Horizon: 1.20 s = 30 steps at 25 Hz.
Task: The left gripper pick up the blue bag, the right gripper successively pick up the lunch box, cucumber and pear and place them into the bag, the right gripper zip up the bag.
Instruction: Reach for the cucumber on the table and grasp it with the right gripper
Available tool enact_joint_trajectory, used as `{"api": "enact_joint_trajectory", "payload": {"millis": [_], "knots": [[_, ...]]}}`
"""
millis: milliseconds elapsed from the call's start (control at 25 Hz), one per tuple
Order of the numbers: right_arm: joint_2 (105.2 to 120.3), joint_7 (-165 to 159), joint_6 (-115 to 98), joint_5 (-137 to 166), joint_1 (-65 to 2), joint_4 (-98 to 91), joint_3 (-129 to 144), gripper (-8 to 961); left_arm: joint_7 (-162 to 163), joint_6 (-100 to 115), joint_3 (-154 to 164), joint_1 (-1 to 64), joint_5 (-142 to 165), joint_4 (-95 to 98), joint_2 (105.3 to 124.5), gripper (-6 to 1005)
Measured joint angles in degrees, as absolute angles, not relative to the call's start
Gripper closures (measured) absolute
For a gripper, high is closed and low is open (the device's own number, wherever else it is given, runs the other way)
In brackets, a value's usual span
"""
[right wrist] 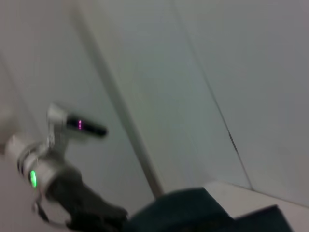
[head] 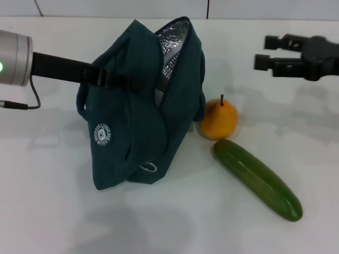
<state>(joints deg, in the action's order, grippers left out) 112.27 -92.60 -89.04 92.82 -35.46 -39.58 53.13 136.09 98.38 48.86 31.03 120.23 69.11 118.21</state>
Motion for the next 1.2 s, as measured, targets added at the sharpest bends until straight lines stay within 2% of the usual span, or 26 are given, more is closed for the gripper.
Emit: {"api": "enact_joint_trajectory", "payload": {"millis": [80, 240, 560, 1040, 1200], "knots": [[110.92, -91.24, -89.39, 93.46, -35.64, -41.40, 53.12, 94, 135.74, 98.34, 48.87, 31.13, 120.23, 68.60, 118.21, 959], [109.41, -90.83, -90.11, 95.50, -36.02, -46.40, 53.48, 95, 135.66, 98.31, 48.86, 31.17, 120.23, 68.51, 118.13, 960], [108.65, -101.68, -93.22, 111.15, -40.10, -57.65, 53.53, 97, 135.62, 98.32, 48.86, 31.02, 120.23, 68.31, 118.12, 960], [106.04, -126.16, -107.65, 125.38, -48.98, -65.97, 52.95, 101, 135.74, 98.35, 48.87, 30.84, 118.95, 67.83, 118.20, 960], [105.60, -133.81, -110.13, 128.50, -51.65, -66.34, 52.92, 110, 135.98, 98.35, 48.86, 30.86, 118.90, 67.83, 118.21, 960]]}}
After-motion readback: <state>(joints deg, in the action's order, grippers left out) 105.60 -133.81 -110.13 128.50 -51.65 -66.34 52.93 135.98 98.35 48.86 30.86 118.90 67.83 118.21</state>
